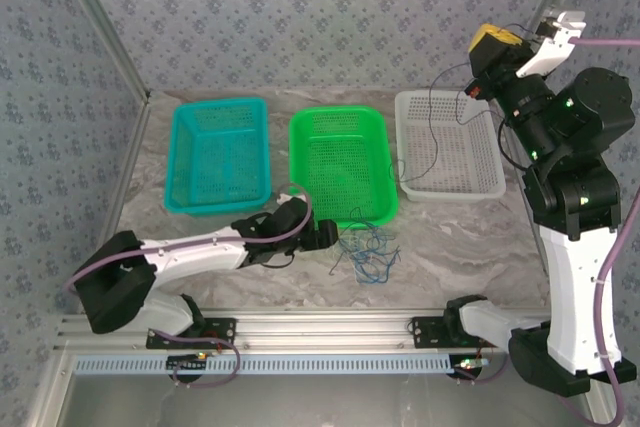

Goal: Untangle the cables

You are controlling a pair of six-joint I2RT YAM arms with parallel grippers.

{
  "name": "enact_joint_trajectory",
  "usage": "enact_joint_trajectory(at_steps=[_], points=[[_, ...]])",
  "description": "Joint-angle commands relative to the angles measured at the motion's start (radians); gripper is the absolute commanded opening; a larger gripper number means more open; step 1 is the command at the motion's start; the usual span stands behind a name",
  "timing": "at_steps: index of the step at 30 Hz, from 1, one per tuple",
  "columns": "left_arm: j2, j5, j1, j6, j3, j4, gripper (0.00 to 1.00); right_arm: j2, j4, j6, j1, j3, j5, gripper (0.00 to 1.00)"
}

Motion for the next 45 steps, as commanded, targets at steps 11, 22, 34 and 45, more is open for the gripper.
enact_joint_trajectory(at_steps=[11,22,34,45], points=[[0.169,-0.004,0.155,0.061,0.172,0.161,0.87,-0.022,-0.081,-0.015,-0.008,-0.011,-0.084,0.0],[0.222,-0.012,0.202,0.147,0.227,0.144,0.87,0.022,-0.059,-0.142,-0.049,0.004,0.012,0.0],[0.049,-0.076,0.19,0.212,0.094,0.117,0.89,0.107,0.028,-0.136,-0.176,0.04,-0.028,0.0],[-0.034,-0.134,0.152,0.243,0.048,0.072,0.91,0.2,0.083,-0.09,-0.264,-0.011,-0.099,0.0]])
